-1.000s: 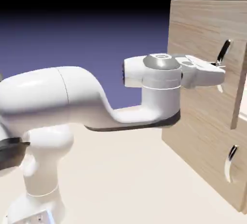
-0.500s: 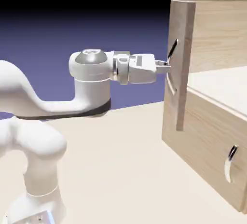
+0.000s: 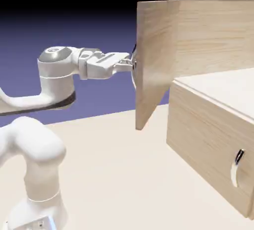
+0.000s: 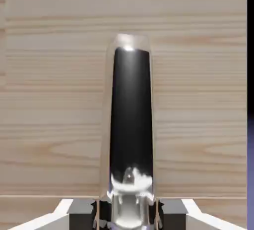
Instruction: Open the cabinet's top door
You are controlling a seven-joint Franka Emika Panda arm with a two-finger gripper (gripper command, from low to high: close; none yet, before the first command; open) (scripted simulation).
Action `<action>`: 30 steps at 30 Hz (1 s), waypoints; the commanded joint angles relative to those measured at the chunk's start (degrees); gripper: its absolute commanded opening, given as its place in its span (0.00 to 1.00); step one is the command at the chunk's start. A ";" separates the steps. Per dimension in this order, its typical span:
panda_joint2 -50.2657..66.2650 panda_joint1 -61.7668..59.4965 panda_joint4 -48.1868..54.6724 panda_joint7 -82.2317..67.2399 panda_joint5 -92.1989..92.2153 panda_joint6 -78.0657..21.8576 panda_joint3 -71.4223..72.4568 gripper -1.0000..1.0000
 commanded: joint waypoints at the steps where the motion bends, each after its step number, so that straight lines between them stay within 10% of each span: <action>1: -0.02 0.24 0.04 -0.03 2.02 -1.48 2.09 0.00; 30: 24.00 -24.93 37.82 6.02 47.48 -47.51 60.82 0.00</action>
